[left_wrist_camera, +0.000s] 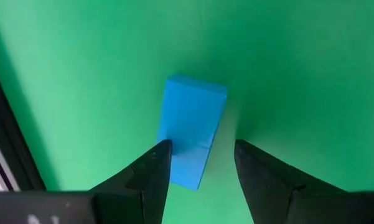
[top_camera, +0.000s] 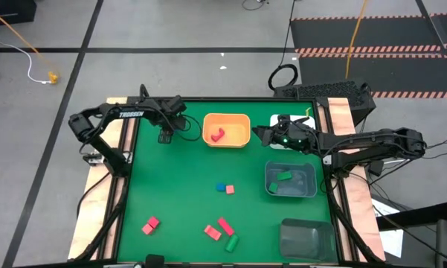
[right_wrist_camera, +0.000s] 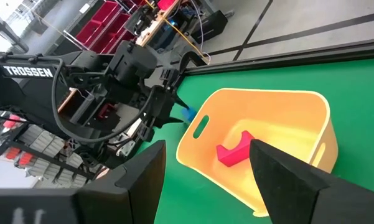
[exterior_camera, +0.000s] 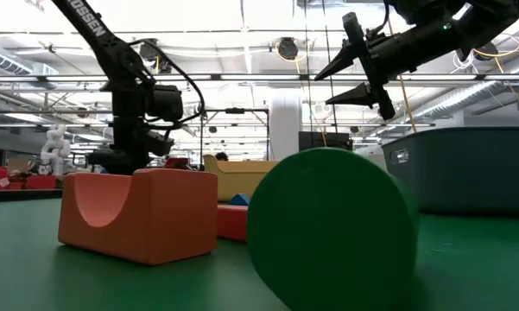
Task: Sort & place blocks by color
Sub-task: Put the top blue block into the white bin
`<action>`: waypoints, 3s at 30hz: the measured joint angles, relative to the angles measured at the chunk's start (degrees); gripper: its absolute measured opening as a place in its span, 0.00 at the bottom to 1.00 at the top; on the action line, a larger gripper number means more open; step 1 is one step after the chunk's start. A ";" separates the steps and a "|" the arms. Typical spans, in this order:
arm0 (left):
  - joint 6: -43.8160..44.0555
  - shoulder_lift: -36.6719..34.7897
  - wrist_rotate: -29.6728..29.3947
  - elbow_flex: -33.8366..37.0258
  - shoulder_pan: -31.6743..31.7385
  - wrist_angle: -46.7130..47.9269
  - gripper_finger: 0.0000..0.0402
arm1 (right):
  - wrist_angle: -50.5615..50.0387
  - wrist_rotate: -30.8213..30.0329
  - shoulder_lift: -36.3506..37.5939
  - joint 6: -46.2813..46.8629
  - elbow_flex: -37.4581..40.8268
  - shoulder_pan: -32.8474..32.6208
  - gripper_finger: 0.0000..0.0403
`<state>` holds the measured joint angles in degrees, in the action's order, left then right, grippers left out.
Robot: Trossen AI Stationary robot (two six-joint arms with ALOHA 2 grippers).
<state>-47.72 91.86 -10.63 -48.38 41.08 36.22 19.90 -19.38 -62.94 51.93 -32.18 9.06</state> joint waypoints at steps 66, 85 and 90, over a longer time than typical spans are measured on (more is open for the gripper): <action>4.81 -3.35 10.59 0.07 13.56 -2.33 0.45 | -0.02 0.00 0.02 0.32 0.00 -0.04 0.55; 7.70 -3.40 11.61 5.42 12.68 -8.90 0.45 | -0.04 0.00 0.02 -0.36 0.00 -0.04 0.55; 9.14 -3.52 9.48 6.06 11.65 -10.60 0.44 | -0.02 0.00 0.02 -0.36 0.00 -0.04 0.55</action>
<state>-38.59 88.33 -1.15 -42.33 52.73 25.63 19.88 -19.38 -62.92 51.57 -32.18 9.02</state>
